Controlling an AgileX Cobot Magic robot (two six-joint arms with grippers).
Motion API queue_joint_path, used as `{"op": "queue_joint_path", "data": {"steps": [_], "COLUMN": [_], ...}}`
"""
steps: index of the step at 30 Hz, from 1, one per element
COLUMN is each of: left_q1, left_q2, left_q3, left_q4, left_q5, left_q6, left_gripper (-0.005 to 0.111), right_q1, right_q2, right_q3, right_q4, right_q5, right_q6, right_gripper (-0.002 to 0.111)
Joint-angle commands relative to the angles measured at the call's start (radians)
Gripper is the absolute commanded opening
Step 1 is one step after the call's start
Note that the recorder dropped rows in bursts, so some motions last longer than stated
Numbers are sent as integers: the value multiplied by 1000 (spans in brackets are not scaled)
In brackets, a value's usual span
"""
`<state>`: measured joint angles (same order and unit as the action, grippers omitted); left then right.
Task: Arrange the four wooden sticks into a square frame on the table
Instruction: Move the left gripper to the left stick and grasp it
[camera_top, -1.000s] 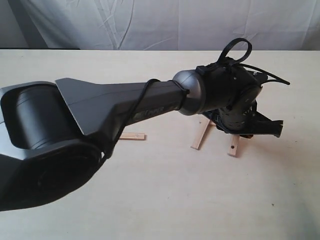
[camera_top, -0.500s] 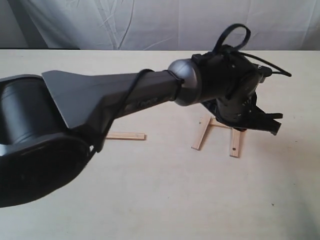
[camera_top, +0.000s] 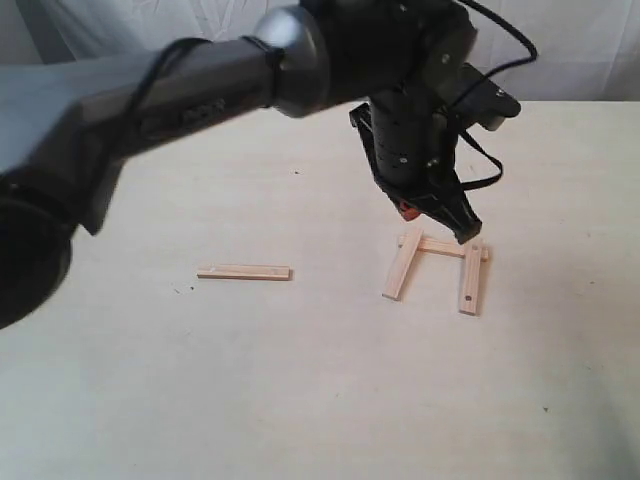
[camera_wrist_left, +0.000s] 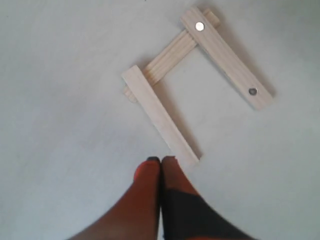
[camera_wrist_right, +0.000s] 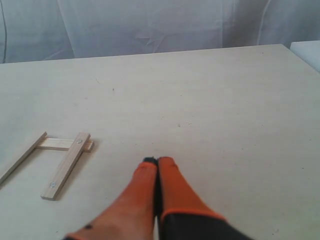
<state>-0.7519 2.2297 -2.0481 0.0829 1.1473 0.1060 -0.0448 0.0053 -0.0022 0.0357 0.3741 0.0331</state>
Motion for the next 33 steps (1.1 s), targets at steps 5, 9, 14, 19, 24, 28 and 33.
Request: {"op": "queue_joint_path", "data": {"steps": [5, 9, 14, 19, 24, 28, 33], "left_q1": [156, 238, 335, 373, 373, 373, 373], "left_q2": [-183, -269, -325, -322, -297, -263, -209], "left_q3": [147, 276, 436, 585, 665, 714, 727], "left_q4": [-185, -211, -230, -242, -286, -267, -253], "left_q5": [35, 33, -60, -232, -266, -281, -342], "left_q6": [364, 536, 661, 785, 1111, 1273, 1278], "left_gripper": [0, 0, 0, 0, 0, 0, 3], "right_q1": [-2, -2, -2, -2, -2, -2, -2], "right_q2": [-5, -5, -5, -5, -5, -5, -5], "right_q3": [2, 2, 2, 2, 2, 2, 2], "right_q4": [-4, -4, -4, 4, 4, 4, 4], "right_q5": [-12, -12, -12, -9, -9, -9, -9], "right_q6": [-3, -3, -3, -3, -3, -3, -3], "right_gripper": [0, 0, 0, 0, 0, 0, 0]}}
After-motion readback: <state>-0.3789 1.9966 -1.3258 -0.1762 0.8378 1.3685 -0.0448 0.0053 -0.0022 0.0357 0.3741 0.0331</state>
